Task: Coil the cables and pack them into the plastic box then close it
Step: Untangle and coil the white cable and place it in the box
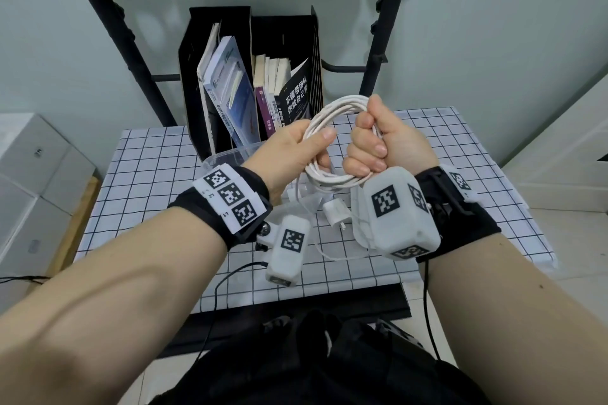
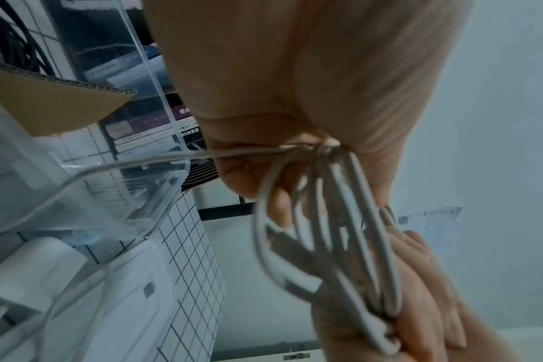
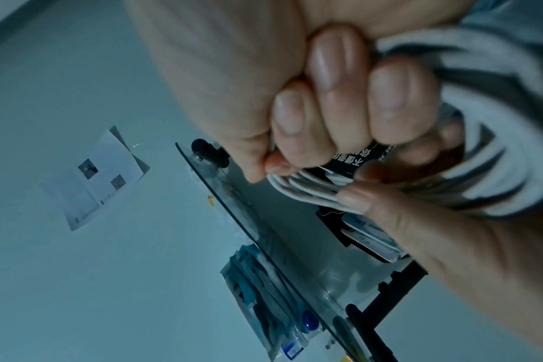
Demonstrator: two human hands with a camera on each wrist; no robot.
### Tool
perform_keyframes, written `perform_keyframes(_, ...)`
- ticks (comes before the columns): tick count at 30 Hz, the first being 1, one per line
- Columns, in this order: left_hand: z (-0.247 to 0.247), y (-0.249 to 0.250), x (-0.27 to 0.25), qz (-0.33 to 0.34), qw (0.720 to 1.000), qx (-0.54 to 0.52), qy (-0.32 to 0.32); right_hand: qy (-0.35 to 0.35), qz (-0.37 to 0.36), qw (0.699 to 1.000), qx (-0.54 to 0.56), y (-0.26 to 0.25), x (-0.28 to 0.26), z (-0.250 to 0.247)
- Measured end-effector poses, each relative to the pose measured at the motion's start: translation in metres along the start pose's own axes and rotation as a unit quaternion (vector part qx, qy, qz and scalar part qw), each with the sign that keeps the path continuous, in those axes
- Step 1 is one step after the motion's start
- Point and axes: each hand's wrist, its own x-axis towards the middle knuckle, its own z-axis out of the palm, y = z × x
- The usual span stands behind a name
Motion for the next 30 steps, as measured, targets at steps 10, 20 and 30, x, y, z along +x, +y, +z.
perform_keyframes(10, 0.006, 0.006, 0.000, 0.044, 0.992, 0.092, 0.069, 0.015, -0.044, 0.999, 0.013, 0.003, -0.003, 0.009)
perform_keyframes(20, 0.006, 0.010, 0.002, 0.033, 0.993, 0.055, 0.097, 0.024, -0.044, 0.996, 0.070, 0.013, -0.004, 0.016)
perform_keyframes(30, 0.009, 0.016, 0.006, -0.044, 0.991, -0.054, 0.112, 0.033, -0.119, 0.991, 0.055, 0.026, 0.000, 0.022)
